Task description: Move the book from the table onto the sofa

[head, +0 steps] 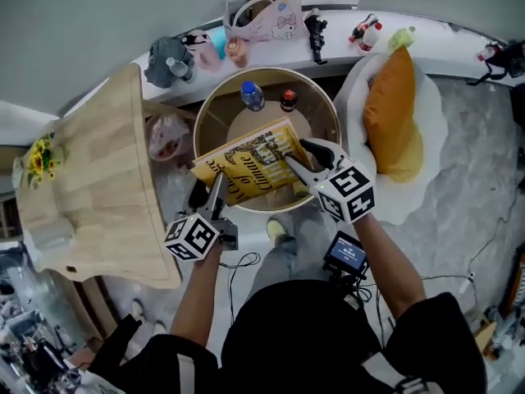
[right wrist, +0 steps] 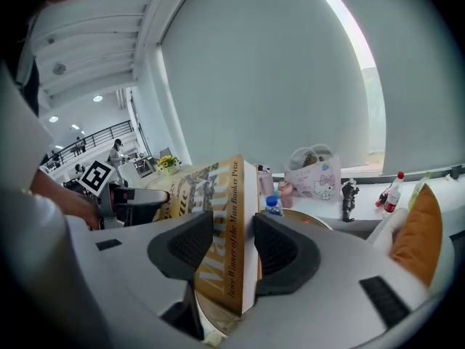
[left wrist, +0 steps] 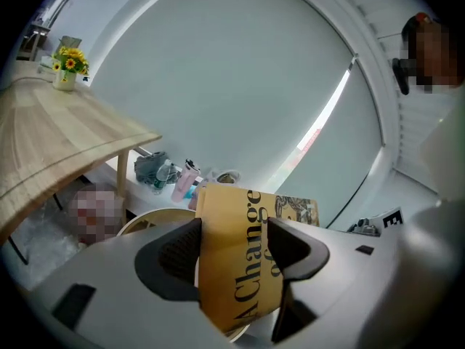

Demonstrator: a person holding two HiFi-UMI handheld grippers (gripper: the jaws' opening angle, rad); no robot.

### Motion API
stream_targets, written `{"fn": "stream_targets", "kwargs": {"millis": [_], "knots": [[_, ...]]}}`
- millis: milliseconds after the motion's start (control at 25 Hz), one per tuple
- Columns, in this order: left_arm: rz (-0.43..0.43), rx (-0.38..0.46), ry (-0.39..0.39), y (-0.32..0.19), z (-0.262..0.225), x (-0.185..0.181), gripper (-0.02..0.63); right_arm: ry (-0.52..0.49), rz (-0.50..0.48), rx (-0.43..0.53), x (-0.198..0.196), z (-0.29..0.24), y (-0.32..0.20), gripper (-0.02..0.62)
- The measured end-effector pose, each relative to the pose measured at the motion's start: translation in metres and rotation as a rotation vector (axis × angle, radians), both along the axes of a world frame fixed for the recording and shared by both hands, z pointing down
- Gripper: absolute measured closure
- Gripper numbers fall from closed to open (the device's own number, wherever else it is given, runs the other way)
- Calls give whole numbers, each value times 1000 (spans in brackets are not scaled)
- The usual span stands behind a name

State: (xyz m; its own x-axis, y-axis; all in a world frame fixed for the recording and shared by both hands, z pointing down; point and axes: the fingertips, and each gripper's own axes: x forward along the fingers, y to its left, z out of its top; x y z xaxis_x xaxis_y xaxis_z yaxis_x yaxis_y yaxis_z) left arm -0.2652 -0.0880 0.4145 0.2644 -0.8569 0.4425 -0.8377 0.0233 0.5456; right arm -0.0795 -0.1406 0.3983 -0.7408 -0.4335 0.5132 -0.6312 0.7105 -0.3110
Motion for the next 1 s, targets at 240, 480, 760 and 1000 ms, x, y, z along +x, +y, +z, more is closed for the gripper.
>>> {"fn": "stream_targets", "kwargs": {"millis": [240, 480, 760, 1000], "knots": [[74, 59, 11, 29, -35, 33, 319, -2, 74, 72, 34, -43, 40, 407], [134, 116, 10, 39, -70, 49, 319, -10, 144, 125, 53, -76, 63, 408], [224, 194, 12, 54, -98, 83, 348, -3, 249, 190, 94, -104, 102, 411], [332, 228, 22, 60, -109, 134, 351, 12, 358, 226, 143, -118, 131, 413]]}}
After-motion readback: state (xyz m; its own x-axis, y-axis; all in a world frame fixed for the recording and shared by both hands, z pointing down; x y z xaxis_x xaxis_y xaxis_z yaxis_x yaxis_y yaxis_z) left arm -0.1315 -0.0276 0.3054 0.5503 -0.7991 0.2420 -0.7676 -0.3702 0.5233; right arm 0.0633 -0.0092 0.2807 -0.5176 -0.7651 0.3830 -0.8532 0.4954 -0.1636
